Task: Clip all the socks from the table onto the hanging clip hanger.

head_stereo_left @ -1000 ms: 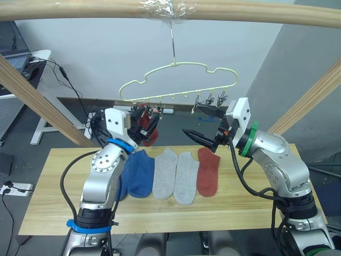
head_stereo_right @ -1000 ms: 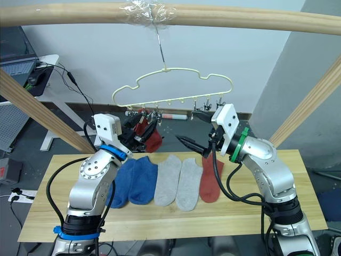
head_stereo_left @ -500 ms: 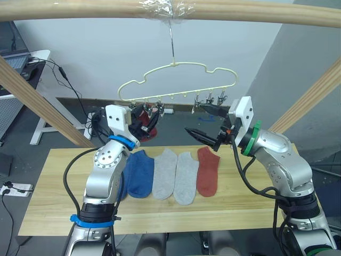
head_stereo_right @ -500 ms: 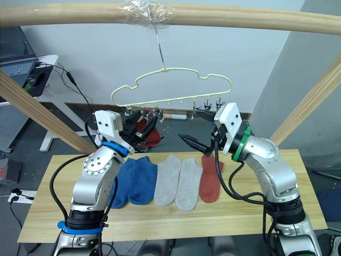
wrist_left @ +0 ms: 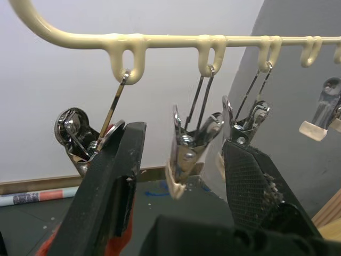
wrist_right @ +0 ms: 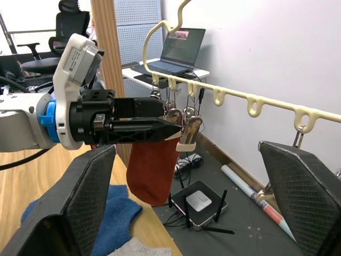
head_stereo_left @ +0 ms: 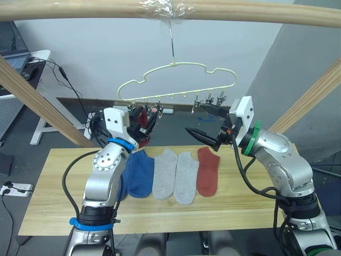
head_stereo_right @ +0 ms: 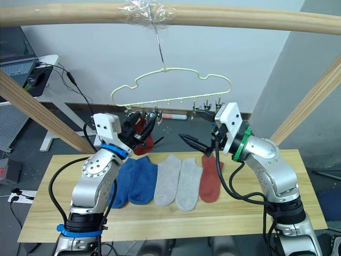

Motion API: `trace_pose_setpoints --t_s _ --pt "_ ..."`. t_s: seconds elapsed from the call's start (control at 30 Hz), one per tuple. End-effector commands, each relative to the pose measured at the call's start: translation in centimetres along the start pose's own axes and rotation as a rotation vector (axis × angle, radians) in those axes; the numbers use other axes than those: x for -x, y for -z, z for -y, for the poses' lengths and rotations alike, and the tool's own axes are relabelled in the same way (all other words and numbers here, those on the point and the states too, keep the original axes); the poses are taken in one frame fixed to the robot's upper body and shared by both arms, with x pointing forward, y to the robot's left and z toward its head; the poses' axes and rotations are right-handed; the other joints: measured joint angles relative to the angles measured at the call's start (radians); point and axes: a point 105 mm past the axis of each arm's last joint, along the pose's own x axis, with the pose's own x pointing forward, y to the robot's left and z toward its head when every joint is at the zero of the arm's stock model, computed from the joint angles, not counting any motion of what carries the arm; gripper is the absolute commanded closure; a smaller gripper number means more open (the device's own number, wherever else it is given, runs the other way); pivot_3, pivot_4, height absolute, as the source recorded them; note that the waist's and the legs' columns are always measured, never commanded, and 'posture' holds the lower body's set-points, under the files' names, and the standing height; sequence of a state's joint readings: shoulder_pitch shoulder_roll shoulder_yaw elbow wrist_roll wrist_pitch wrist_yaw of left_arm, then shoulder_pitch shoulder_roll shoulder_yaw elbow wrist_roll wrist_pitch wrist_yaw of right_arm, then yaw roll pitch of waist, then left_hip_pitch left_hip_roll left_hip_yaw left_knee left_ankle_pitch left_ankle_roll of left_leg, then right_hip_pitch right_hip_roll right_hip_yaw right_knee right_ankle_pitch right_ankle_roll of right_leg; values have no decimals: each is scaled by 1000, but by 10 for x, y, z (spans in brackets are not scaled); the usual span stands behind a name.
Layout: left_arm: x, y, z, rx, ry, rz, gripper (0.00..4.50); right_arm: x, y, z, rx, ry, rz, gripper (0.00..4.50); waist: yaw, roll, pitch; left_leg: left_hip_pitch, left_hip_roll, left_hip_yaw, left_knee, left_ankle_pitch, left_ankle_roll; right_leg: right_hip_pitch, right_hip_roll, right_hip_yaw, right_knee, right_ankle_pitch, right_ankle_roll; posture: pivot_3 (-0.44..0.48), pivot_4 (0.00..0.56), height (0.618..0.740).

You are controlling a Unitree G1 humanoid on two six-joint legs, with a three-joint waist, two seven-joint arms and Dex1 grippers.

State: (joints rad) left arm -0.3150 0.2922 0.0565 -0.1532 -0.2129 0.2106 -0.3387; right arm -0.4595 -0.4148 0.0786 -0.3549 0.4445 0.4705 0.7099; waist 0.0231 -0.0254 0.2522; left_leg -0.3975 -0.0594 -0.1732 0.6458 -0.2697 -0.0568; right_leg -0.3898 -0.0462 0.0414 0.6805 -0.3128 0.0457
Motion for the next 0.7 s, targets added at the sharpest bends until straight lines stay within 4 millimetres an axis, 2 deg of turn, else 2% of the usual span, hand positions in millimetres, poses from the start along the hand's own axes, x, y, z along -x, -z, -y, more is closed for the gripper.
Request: trace_pose_setpoints --t_s 0.03,0.07,0.7 --pt "1 -18 -2 -28 -10 65 2469 1 -14 -3 36 -12 39 0 0 0 0 0 0 0 0 0 0 0 0 0 0 0 0 95 252 740" --pt "0 -18 -2 -29 -11 64 2700 1 -14 -3 36 -13 39 0 0 0 0 0 0 0 0 0 0 0 0 0 0 0 0 95 252 740" --pt "-11 -19 4 23 9 71 2700 3 -13 -3 36 -10 29 0 0 0 0 0 0 0 0 0 0 0 0 0 0 0 0 83 248 740"
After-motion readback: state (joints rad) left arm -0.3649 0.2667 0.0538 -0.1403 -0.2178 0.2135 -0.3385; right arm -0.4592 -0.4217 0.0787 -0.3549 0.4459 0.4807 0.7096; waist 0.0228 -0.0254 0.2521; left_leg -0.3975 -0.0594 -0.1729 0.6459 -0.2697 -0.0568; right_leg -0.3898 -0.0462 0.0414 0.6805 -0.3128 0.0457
